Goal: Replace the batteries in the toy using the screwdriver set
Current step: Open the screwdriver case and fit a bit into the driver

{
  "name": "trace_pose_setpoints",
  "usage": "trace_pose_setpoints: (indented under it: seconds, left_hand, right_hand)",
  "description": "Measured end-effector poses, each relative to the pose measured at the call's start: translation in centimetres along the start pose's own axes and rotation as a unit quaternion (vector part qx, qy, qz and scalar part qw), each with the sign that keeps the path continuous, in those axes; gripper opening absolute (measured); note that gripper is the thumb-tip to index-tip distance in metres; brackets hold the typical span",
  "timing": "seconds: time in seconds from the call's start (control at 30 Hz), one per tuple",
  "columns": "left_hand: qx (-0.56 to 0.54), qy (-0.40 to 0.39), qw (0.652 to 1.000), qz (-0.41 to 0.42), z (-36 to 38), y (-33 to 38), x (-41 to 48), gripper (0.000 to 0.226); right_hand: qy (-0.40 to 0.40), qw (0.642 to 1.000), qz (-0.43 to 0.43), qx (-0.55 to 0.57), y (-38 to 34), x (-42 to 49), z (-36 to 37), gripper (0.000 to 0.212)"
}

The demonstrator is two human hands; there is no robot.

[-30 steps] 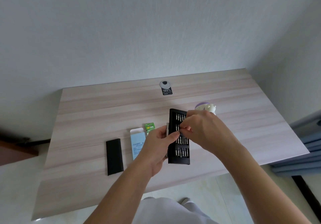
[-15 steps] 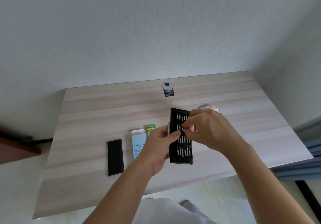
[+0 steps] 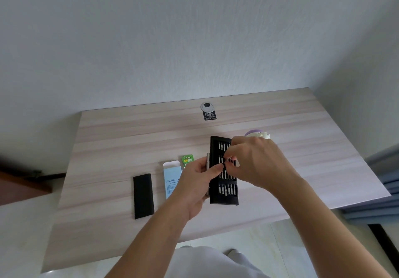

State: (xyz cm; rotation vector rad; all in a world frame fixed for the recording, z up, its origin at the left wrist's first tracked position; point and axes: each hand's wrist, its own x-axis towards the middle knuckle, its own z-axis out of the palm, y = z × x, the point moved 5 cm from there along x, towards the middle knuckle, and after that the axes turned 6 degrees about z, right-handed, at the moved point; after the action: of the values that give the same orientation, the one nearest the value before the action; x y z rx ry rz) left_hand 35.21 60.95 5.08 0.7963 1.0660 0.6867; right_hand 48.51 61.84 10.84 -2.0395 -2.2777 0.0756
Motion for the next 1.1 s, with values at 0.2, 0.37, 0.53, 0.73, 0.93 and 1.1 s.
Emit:
trace_pose_setpoints:
  seconds: [0.2,0.37,0.53,0.73,0.93,1.1]
  left_hand:
    - [-0.018,-0.001,1.0,0.005,-0.3,0.2,0.1,0.017]
    - [-0.024,0.0,1.0,0.004,-0.3,0.2,0.0,0.017]
    - [-0.035,-0.007,0.999,0.01,-0.1,0.4,-0.1,0.018]
    - [-0.064,-0.002,0.998,0.013,-0.9,0.2,-0.2,0.018]
    - [-0.121,-0.004,0.993,0.006,-2.1,-0.1,-0.5,0.023]
    - [-0.136,0.035,0.99,0.0,-4.9,-0.6,-0.7,0.023]
  right_hand:
    - [0.101,0.994,-0.017,0.033,0.3,-0.4,0.2,0.03]
    - [0.175,0.98,-0.029,0.086,0.0,-0.7,-0.1,0.023]
    - [0.215,0.972,-0.029,0.084,-0.5,-0.8,-0.1,0.019]
    - [0.195,0.968,-0.033,0.154,-0.7,-0.2,1.2,0.019]
    - [0.154,0.962,0.003,0.226,-1.4,0.8,2.6,0.019]
    - [0.127,0.915,0.064,0.378,-2.8,1.6,3.2,0.011]
